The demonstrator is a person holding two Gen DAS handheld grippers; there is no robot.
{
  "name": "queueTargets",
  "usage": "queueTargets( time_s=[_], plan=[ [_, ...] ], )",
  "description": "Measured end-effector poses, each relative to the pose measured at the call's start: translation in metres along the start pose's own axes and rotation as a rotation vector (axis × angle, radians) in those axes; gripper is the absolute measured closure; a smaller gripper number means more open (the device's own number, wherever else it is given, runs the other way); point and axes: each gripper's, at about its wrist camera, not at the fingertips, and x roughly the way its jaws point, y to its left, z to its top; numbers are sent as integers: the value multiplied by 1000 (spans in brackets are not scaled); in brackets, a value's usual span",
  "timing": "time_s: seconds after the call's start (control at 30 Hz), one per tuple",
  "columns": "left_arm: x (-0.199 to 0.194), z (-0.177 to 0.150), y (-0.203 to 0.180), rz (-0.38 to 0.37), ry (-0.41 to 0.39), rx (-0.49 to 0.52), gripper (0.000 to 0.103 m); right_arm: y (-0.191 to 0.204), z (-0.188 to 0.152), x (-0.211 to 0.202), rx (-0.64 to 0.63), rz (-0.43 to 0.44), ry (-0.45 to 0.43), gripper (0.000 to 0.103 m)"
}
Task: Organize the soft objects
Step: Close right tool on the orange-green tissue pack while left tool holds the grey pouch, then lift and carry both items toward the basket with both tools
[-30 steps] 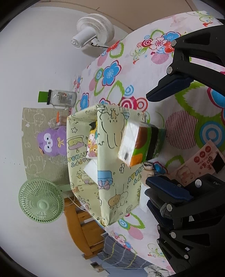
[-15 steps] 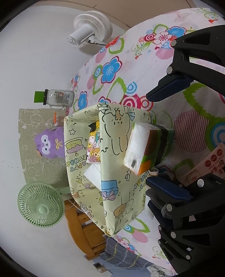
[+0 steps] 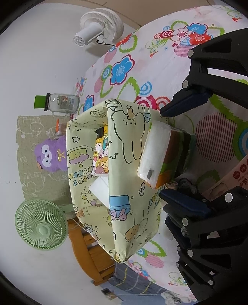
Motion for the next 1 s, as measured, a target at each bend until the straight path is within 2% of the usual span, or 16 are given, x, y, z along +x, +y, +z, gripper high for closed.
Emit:
queueTargets(
  time_s=[0.17,0.4,1.0],
  plan=[
    [0,-1,0,5,-1,1,65,1,0,-1,-16,-8,-3,41],
    [-3,-2,-2,10,-7,5,65,0,-2,-5,-21,-6,-5,48],
    [-26,-6,-11,13,-41,24,65,-3,-8,-33,-22,-7,-37,53]
  ],
)
